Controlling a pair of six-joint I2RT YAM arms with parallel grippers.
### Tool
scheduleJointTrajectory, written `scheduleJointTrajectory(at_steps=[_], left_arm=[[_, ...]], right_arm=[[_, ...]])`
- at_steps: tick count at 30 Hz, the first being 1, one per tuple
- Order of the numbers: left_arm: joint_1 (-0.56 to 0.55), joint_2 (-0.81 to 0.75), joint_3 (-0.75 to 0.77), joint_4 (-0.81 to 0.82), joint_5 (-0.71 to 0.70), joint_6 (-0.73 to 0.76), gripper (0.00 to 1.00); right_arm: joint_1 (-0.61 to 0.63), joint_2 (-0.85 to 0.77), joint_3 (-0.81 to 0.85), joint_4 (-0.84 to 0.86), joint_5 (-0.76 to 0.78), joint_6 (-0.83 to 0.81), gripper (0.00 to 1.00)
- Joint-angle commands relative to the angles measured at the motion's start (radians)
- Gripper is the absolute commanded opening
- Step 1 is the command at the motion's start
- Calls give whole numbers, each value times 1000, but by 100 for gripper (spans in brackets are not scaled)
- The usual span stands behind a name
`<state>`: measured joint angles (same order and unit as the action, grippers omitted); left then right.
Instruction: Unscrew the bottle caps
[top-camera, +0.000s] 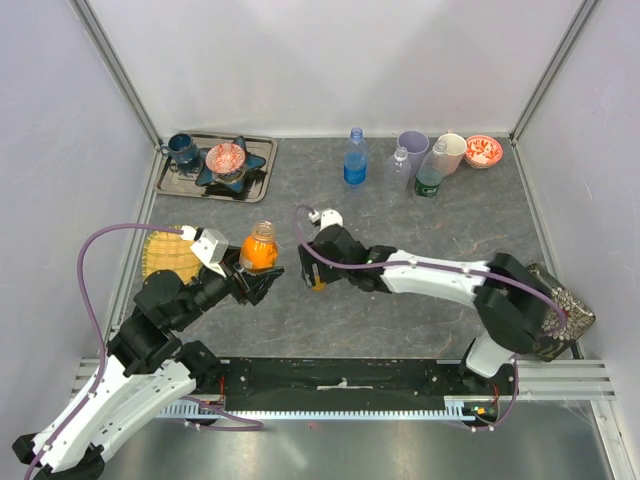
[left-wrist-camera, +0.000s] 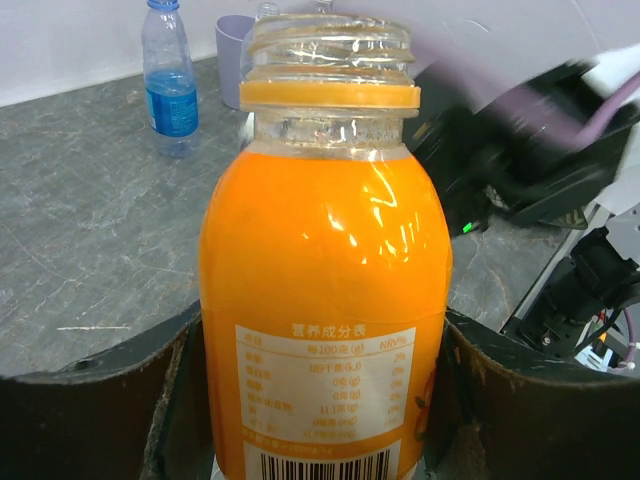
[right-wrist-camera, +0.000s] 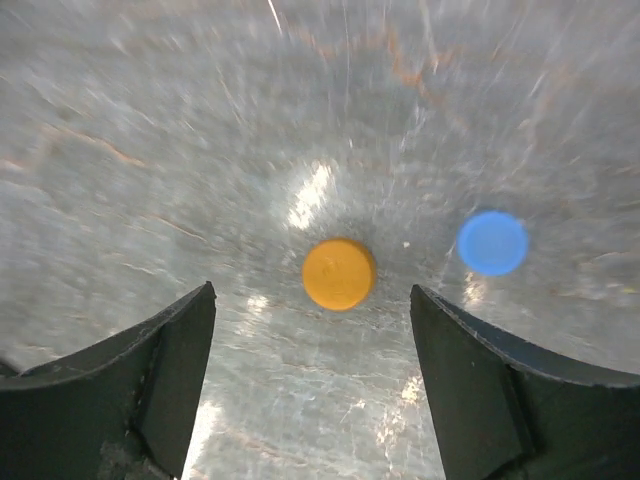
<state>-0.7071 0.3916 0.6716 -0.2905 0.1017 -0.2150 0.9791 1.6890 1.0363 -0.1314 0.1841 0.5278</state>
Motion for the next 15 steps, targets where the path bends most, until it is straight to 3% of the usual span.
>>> scheduleJointTrajectory(at_steps=[1,6,9,15], left_arm=[[5,6,19,31,-20,39,41],[5,38,26,66,12,43,41],[5,96,39,102,76,65,41],[5,236,69,172,187,106,41]], right_arm=[[-11,-208,176,-122,191,6,86],[-48,-342,310,-244,255,-64,87],[-48,-431,318,-179,97,-74,88],[-49,-457,346,-113,-199,-19,89]])
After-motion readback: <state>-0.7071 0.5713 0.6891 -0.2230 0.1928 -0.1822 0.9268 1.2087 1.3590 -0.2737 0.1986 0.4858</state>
